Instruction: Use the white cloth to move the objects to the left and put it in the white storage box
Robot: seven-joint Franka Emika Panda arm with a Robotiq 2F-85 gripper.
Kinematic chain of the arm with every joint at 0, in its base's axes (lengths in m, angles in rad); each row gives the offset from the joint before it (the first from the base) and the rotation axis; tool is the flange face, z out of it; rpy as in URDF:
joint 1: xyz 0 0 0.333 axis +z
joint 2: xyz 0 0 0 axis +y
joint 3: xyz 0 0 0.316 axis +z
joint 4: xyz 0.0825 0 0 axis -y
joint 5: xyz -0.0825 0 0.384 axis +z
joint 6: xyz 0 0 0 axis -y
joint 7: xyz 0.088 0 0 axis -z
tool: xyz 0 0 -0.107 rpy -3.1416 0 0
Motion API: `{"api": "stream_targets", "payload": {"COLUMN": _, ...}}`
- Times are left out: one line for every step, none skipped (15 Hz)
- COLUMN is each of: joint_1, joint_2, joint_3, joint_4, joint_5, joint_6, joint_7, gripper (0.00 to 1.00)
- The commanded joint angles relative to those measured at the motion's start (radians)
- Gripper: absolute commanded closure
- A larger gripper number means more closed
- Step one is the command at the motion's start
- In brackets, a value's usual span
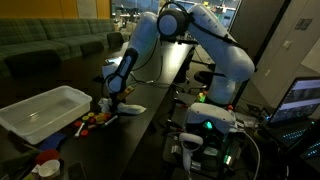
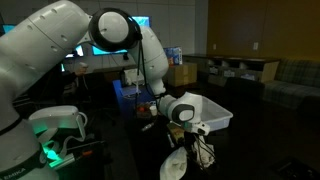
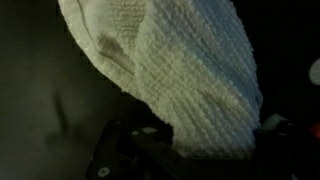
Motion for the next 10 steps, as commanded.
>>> {"api": "stream_targets", "payload": {"joint_1": 0.078, "joint_2": 0.009, "joint_3": 0.011, "joint_4": 0.011, "joint_5": 0.035, "joint_6": -0.003, "joint_7": 0.081, "gripper": 0.91}}
{"api": "stream_targets", "payload": {"joint_1": 0.101, "joint_2": 0.014, "joint_3": 0.014, "joint_4": 0.016, "joint_5": 0.039, "joint_6": -0.001, "joint_7": 0.105, "gripper": 0.91}}
{"api": "stream_targets", "payload": {"joint_1": 0.121, "joint_2": 0.005, "joint_3": 0.017, "joint_4": 0.009, "joint_5": 0.041, "joint_6": -0.005, "joint_7": 0.121, "gripper": 0.91}}
{"api": "stream_targets", "payload": {"joint_1": 0.145, "joint_2": 0.013, "joint_3": 0.019, "joint_4": 0.02, "joint_5": 0.041, "joint_6": -0.008, "joint_7": 0.143, "gripper": 0.91}}
{"api": "stream_targets", "payload": {"joint_1": 0.162, "joint_2": 0.003, "joint_3": 0.025, "joint_4": 0.013, "joint_5": 0.044, "joint_6": -0.011, "joint_7": 0.157, "gripper": 0.91}}
{"api": "stream_targets", "payload": {"joint_1": 0.182, "joint_2": 0.012, "joint_3": 0.03, "joint_4": 0.022, "joint_5": 0.045, "joint_6": -0.012, "joint_7": 0.173, "gripper": 0.91}}
{"api": "stream_targets", "payload": {"joint_1": 0.196, "joint_2": 0.006, "joint_3": 0.038, "joint_4": 0.019, "joint_5": 0.046, "joint_6": -0.016, "joint_7": 0.18, "gripper": 0.91}}
{"api": "stream_targets", "payload": {"joint_1": 0.215, "joint_2": 0.005, "joint_3": 0.04, "joint_4": 0.018, "joint_5": 0.043, "joint_6": -0.017, "joint_7": 0.19, "gripper": 0.91}}
{"api": "stream_targets", "payload": {"joint_1": 0.231, "joint_2": 0.013, "joint_3": 0.042, "joint_4": 0.028, "joint_5": 0.041, "joint_6": -0.016, "joint_7": 0.2, "gripper": 0.91}}
{"api": "stream_targets", "payload": {"joint_1": 0.239, "joint_2": 0.005, "joint_3": 0.049, "joint_4": 0.021, "joint_5": 0.043, "joint_6": -0.018, "joint_7": 0.201, "gripper": 0.91}}
